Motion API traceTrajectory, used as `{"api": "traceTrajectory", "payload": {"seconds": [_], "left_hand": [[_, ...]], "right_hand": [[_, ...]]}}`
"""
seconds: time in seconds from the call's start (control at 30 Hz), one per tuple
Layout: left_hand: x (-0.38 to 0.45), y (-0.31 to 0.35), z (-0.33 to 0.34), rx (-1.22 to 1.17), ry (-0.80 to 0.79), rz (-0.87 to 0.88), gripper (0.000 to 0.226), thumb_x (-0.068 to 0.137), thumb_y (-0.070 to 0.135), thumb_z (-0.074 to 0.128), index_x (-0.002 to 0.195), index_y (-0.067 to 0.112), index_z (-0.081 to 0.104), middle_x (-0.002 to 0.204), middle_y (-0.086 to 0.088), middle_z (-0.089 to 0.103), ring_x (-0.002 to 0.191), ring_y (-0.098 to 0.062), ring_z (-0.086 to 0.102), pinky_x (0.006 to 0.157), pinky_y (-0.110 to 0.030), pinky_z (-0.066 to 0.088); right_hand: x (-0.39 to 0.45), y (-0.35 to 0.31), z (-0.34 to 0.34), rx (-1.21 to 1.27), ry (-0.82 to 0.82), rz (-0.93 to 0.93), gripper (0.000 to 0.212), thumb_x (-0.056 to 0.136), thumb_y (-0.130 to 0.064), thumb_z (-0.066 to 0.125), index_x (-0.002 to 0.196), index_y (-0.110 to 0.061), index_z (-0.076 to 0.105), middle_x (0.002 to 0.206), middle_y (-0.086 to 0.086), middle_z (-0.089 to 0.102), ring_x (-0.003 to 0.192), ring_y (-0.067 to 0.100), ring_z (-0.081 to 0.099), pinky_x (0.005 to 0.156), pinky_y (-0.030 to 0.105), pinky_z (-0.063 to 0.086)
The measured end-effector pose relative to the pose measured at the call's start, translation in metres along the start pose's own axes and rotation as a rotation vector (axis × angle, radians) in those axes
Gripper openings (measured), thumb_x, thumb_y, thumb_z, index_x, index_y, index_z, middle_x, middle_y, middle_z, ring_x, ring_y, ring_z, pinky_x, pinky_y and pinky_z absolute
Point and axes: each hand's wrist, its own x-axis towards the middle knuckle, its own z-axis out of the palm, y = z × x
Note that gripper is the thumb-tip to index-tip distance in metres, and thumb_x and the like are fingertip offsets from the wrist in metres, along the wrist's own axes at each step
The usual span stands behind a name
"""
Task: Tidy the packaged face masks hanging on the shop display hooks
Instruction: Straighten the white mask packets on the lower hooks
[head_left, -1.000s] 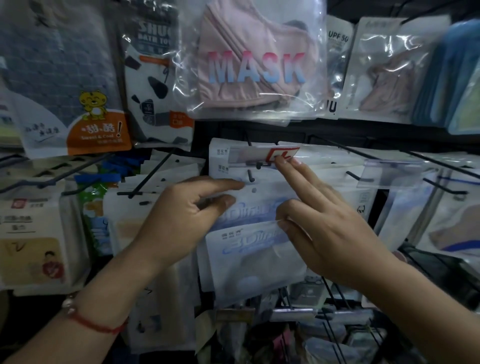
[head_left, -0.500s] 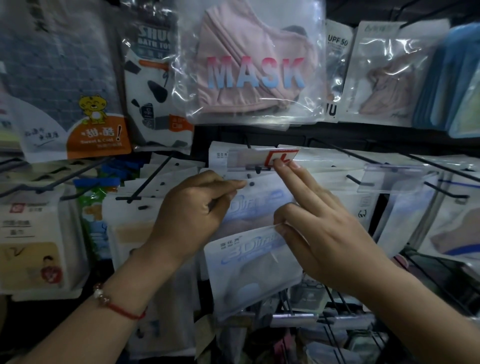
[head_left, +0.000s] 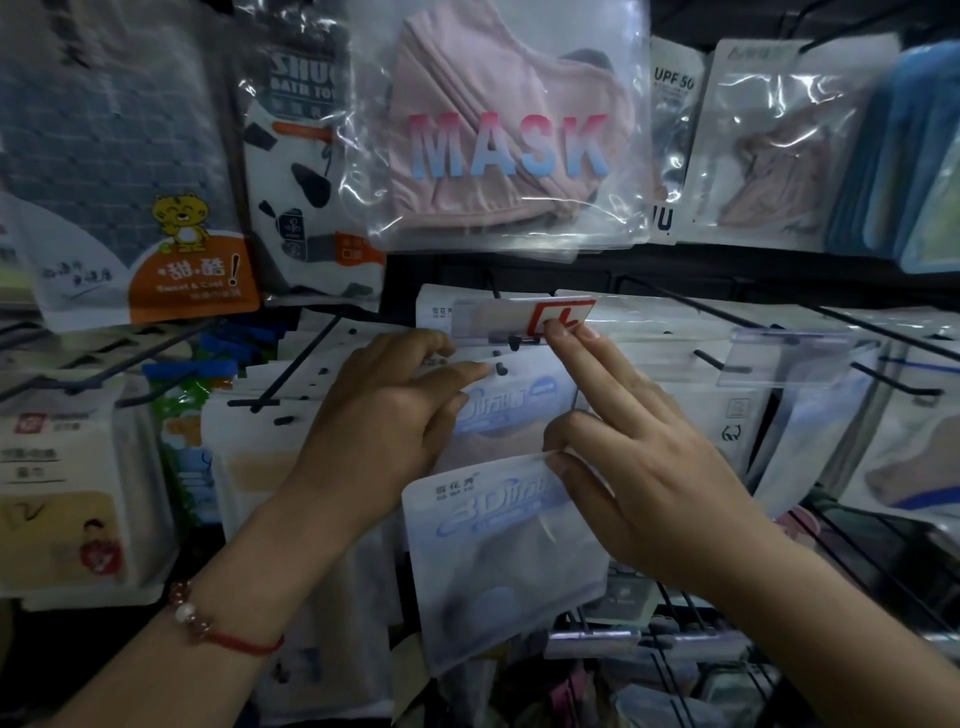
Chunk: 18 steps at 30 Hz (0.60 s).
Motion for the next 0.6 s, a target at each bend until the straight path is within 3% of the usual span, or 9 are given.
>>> {"api": "traceTrajectory", "payload": {"seconds": [0.07,0.17,0.3,0.4,0.53,0.6], "left_hand": [[-0.002,0.003,-0.008,-0.018,0.040,0.009,0.034,0.089,0.008,0.068,0.121,0.019,0.071,0.125,-0.010,0.059,0.112,-0.029,0.055,0.094,-0.041,0.046],[-0.007,0.012,-0.025,-0.071,0.079,0.021,0.032,0.091,0.003,0.058,0.116,0.016,0.073,0.122,-0.010,0.062,0.111,-0.028,0.058,0.092,-0.041,0.050],[-0.013,0.021,-0.051,-0.265,0.010,0.027,0.027,0.096,0.014,0.054,0.115,0.020,0.073,0.109,0.007,0.067,0.105,-0.010,0.062,0.089,-0.032,0.049],[-0.017,0.030,-0.062,-0.247,-0.081,0.100,0.027,0.097,0.032,0.054,0.116,0.024,0.071,0.107,0.013,0.067,0.101,-0.001,0.059,0.088,-0.020,0.045],[-0.024,0.041,-0.049,-0.093,-0.169,0.175,0.031,0.094,0.042,0.056,0.118,0.028,0.069,0.104,0.012,0.067,0.094,-0.011,0.063,0.078,-0.034,0.052],[-0.027,0.042,-0.041,-0.076,-0.175,0.187,0.030,0.092,0.039,0.060,0.118,0.028,0.068,0.102,0.012,0.069,0.091,-0.012,0.064,0.077,-0.033,0.052]], "right_hand": [[0.000,0.000,0.001,0.009,0.001,0.001,0.014,0.096,-0.021,0.052,0.089,-0.013,0.061,0.161,0.013,0.021,0.151,0.027,0.010,0.121,0.036,0.018],[-0.001,0.000,0.002,0.013,0.009,0.001,0.011,0.095,-0.019,0.054,0.088,-0.013,0.060,0.160,0.014,0.021,0.151,0.027,0.010,0.121,0.037,0.018],[0.000,-0.001,0.003,0.015,0.010,0.009,0.012,0.095,-0.019,0.054,0.089,-0.011,0.061,0.160,0.015,0.022,0.151,0.028,0.011,0.120,0.038,0.020],[0.000,-0.001,0.003,0.026,0.012,0.009,0.012,0.095,-0.020,0.054,0.090,-0.011,0.062,0.161,0.015,0.021,0.151,0.028,0.010,0.119,0.040,0.023],[0.000,-0.002,0.005,0.048,0.029,0.019,0.012,0.095,-0.020,0.055,0.091,-0.012,0.063,0.160,0.014,0.022,0.151,0.028,0.011,0.118,0.041,0.024],[0.000,-0.003,0.006,0.048,0.031,0.024,0.010,0.093,-0.019,0.056,0.090,-0.012,0.063,0.160,0.014,0.022,0.151,0.027,0.011,0.119,0.037,0.022]]}}
